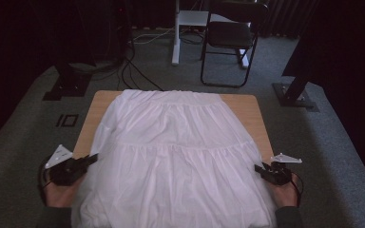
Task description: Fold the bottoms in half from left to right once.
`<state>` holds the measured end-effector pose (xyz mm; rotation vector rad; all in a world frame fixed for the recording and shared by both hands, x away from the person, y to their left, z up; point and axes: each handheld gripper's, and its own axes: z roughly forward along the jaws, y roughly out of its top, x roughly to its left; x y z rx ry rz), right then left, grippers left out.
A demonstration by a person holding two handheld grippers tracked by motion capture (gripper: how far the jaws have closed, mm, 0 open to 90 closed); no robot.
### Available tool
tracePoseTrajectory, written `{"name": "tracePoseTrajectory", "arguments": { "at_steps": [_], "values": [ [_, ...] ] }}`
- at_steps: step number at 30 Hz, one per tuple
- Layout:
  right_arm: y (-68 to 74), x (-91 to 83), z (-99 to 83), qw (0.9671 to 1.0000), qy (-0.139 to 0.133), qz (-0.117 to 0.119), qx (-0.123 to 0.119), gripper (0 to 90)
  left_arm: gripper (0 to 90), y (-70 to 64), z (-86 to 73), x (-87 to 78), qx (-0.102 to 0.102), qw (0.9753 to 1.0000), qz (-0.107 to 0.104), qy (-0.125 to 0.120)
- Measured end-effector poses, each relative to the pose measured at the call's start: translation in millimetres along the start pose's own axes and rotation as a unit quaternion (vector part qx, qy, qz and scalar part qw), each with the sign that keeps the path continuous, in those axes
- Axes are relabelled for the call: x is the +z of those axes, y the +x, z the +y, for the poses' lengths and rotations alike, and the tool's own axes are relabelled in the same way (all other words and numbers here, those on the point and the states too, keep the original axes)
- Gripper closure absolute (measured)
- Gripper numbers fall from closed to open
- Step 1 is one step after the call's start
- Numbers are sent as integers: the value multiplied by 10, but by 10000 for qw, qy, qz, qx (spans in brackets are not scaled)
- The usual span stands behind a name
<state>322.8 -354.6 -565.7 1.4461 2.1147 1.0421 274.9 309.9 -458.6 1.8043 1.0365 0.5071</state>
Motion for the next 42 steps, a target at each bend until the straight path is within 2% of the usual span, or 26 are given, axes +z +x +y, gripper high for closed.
{"name": "tracePoseTrajectory", "arguments": {
  "at_steps": [1,3,5,8,10,12,15,16,18,20,21,23,25,26,28,29,30,31,32,34,35,36,38,39,41,42],
  "values": [
    [1,1,0,10000,-3,0,-10,650,872,-77,74,106,133,9996,-242,-20],
    [4,2,-3,10000,-11,5,-14,641,872,-187,177,269,347,9982,-479,33],
    [8,2,-12,10000,-41,9,-56,633,871,-336,299,506,785,9954,-520,176],
    [20,3,-16,9999,-48,-32,-91,633,871,-478,438,844,904,9928,-715,330],
    [28,4,-18,9999,-51,-54,-102,631,871,-599,517,1006,1000,9905,-869,367],
    [37,6,-21,9999,-63,-75,-133,626,872,-770,614,1154,1154,9870,-1054,381],
    [39,6,-23,9998,-69,-84,-143,626,872,-1082,776,1325,1428,9793,-1385,383],
    [39,6,-23,9998,-71,-85,-146,627,872,-1229,847,1390,1614,9743,-1520,391],
    [45,7,-22,9998,-71,-102,-167,627,872,-1451,952,1477,1830,9677,-1697,347],
    [54,8,-22,9997,-63,-133,-192,627,872,-1700,1066,1563,1918,9591,-2068,230],
    [56,8,-22,9997,-58,-148,-206,627,872,-1815,1109,1603,1911,9533,-2332,150],
    [58,8,-23,9996,-60,-156,-210,627,872,-2066,1154,1706,1944,9390,-2834,139],
    [59,8,-24,9996,-63,-157,-204,627,872,-2244,1120,1815,2036,9308,-3020,310],
    [60,9,-23,9996,-63,-163,-201,627,870,-2288,1094,1859,2062,9296,-3030,399],
    [72,9,-17,9996,-36,-196,-206,620,844,-2324,1006,1976,2070,9295,-2988,625],
    [75,11,-12,9996,-17,-194,-223,602,803,-2302,947,2043,1976,9307,-2989,742],
    [85,14,1,9996,32,-181,-228,581,711,-2280,914,2072,1940,9321,-2951,805],
    [94,16,14,9995,79,-189,-226,562,647,-2237,867,2093,1932,9364,-2796,878],
    [115,22,42,9992,190,-250,-248,526,610,-2202,849,2086,1952,9389,-2690,893],
    [169,28,92,9979,376,-426,-319,484,581,-2068,835,2014,1868,9460,-2531,785],
    [213,17,124,9972,386,-505,-396,461,563,-1959,847,1948,1758,9514,-2427,710],
    [281,-7,175,9965,376,-542,-515,433,548,-1895,851,1905,1709,9556,-2310,657],
    [393,-53,266,9961,335,-566,-595,416,534,-1713,844,1798,1715,9652,-1878,613],
    [461,-84,325,9962,243,-550,-622,419,530,-1618,824,1750,1721,9692,-1649,618],
    [592,-138,455,9979,27,-282,-589,437,523,-1397,745,1650,1617,9771,-1217,661],
    [675,-158,538,9982,-67,-85,-586,444,522,-1320,709,1616,1586,9787,-1107,688]
  ]
}}
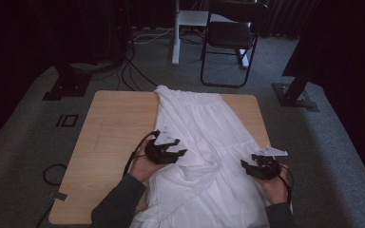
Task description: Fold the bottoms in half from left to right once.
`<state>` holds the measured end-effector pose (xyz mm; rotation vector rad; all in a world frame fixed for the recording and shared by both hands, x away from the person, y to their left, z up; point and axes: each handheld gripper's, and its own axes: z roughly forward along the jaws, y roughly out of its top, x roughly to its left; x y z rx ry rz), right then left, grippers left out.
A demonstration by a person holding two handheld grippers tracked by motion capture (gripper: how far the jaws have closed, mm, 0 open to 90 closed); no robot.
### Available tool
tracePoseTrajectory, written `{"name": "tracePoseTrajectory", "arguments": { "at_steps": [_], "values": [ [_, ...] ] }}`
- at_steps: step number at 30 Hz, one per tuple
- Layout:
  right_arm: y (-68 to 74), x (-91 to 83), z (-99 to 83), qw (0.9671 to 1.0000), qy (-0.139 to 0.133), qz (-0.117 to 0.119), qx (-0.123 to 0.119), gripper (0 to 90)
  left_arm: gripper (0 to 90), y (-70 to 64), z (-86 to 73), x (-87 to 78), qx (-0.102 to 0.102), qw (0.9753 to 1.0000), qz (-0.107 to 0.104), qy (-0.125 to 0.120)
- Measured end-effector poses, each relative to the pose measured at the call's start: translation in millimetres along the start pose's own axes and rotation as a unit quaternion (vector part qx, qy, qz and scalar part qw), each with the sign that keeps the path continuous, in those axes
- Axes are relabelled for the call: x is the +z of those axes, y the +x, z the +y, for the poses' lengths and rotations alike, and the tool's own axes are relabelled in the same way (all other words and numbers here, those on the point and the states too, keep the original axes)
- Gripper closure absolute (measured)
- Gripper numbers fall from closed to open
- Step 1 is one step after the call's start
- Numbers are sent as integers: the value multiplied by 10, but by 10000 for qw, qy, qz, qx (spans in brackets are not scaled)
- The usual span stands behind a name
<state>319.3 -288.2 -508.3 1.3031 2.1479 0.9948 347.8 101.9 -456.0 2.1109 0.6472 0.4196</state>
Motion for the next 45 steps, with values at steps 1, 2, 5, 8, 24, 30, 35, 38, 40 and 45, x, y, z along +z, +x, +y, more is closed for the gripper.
{"name": "tracePoseTrajectory", "arguments": {
  "at_steps": [1,2,5,8,24,30,35,38,40,45],
  "values": [
    [47,-5,57,10000,-49,66,-12,444,521,62,-89,-48,-107,9998,142,19],
    [114,-6,130,9999,-104,128,-49,443,515,136,-207,-99,-232,9993,298,78],
    [320,50,341,9990,-223,353,-175,408,512,286,-528,-171,-554,9964,559,318],
    [505,209,454,9981,-127,549,-261,363,507,351,-733,-197,-689,9934,735,558],
    [637,199,474,9960,-158,498,-719,867,477,278,-889,-53,-719,9931,659,650],
    [-132,-373,626,9921,-1185,-405,102,865,475,271,-879,-68,-717,9932,675,614],
    [-694,65,260,9960,-175,-745,453,848,460,243,-828,13,-788,9932,635,574],
    [-785,328,18,9952,259,-782,537,813,440,156,-732,151,-749,9941,529,574],
    [-836,450,-113,9935,406,-768,741,740,424,52,-641,272,-640,9956,396,566],
    [-870,487,-218,9925,443,-685,911,686,444,-275,-509,681,-32,9958,190,894]
  ]
}}
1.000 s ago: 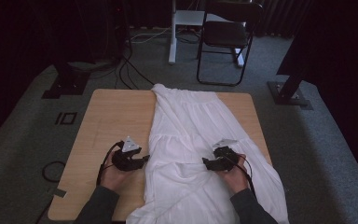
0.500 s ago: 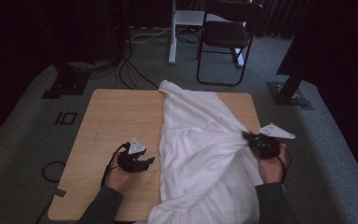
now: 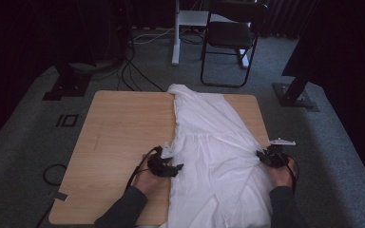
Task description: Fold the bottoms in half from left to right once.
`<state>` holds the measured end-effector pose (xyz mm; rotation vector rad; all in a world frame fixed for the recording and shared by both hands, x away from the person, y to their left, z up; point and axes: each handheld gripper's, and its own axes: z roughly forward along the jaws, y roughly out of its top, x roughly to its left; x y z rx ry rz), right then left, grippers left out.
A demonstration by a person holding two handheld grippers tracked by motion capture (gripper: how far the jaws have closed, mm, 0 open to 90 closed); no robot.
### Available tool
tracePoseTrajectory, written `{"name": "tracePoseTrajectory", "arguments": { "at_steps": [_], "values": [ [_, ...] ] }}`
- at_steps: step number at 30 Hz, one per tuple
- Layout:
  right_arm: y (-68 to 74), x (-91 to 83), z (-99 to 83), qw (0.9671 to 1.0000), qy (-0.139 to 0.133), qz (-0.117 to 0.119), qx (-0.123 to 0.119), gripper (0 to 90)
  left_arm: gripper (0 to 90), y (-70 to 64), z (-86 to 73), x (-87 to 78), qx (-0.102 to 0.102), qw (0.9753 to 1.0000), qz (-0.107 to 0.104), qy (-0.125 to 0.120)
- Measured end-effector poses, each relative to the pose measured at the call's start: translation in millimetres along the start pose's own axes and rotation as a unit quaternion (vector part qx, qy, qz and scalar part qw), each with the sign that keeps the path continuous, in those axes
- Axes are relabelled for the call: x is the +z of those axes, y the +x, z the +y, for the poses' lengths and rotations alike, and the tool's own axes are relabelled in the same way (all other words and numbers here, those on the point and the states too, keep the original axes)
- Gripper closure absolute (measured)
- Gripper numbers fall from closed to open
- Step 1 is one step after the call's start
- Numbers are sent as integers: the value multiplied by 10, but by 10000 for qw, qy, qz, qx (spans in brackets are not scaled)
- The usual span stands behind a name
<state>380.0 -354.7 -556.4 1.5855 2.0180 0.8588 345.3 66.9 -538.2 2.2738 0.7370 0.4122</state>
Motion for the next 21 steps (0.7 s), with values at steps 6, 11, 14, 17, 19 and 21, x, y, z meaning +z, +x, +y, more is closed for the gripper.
{"name": "tracePoseTrajectory", "arguments": {
  "at_steps": [6,11,14,17,19,21],
  "values": [
    [33,13,-5,9999,-55,-29,91,652,778,24,30,165,106,9993,-18,370],
    [159,41,40,10000,38,-12,-6,618,830,293,-48,94,-55,9986,306,439],
    [279,89,92,9998,63,162,-127,595,845,505,-96,40,-84,9960,684,568],
    [464,179,197,9988,133,343,-316,588,851,755,-148,2,-265,9924,1023,634],
    [591,244,277,9980,196,416,-433,582,856,918,-171,-13,-362,9887,1268,716],
    [708,320,358,9971,205,481,-557,576,857,1052,-177,-17,-427,9855,1444,787]
  ]
}}
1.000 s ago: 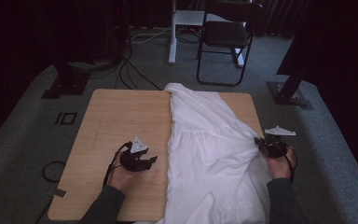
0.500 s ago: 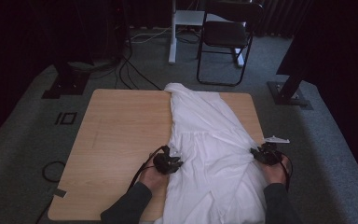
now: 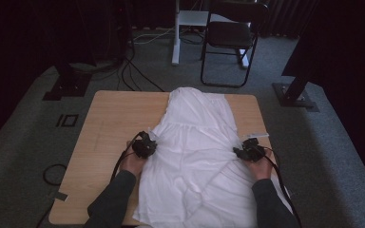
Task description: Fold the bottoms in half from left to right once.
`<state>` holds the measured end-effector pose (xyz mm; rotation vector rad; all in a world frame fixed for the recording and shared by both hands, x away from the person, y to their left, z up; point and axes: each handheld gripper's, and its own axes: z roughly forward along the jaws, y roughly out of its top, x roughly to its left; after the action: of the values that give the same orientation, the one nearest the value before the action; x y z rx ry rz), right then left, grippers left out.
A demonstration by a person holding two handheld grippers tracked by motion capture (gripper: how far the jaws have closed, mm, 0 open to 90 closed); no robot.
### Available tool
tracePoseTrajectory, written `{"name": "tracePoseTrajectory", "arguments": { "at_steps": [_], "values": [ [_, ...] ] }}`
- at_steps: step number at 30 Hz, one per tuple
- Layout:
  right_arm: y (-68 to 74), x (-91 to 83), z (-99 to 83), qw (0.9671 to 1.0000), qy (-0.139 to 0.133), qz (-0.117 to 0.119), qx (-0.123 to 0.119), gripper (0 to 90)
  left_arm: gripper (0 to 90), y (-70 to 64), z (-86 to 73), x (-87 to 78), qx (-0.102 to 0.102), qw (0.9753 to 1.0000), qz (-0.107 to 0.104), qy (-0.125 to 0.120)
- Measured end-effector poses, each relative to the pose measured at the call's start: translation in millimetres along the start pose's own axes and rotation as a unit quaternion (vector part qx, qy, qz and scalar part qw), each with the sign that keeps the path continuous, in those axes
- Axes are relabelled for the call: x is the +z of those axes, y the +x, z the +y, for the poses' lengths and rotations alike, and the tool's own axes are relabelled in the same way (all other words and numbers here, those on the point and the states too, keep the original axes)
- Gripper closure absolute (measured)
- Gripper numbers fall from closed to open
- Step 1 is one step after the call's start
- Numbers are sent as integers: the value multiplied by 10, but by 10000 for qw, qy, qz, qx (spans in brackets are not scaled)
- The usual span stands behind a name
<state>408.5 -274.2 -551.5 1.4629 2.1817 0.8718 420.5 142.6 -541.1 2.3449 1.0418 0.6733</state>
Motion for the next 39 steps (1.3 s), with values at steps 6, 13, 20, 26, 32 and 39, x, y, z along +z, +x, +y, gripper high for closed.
{"name": "tracePoseTrajectory", "arguments": {
  "at_steps": [6,13,20,26,32,39],
  "values": [
    [103,244,281,9999,-9,77,-108,544,857,271,52,130,-391,9980,499,78],
    [-135,203,264,10000,82,-16,-3,479,809,269,-90,38,-501,9982,302,-143],
    [-394,-95,-58,9987,-298,36,416,465,644,217,-273,-192,-598,9974,-23,-407],
    [-396,-463,-40,9918,-1114,56,621,376,550,68,-342,-442,-616,9946,-216,-812],
    [-308,-647,131,9835,-1626,170,771,289,516,-50,-404,-533,-571,9932,-340,-956],
    [172,-416,192,9925,-1032,649,-126,339,511,-148,-470,-538,-602,9923,-418,-995]
  ]
}}
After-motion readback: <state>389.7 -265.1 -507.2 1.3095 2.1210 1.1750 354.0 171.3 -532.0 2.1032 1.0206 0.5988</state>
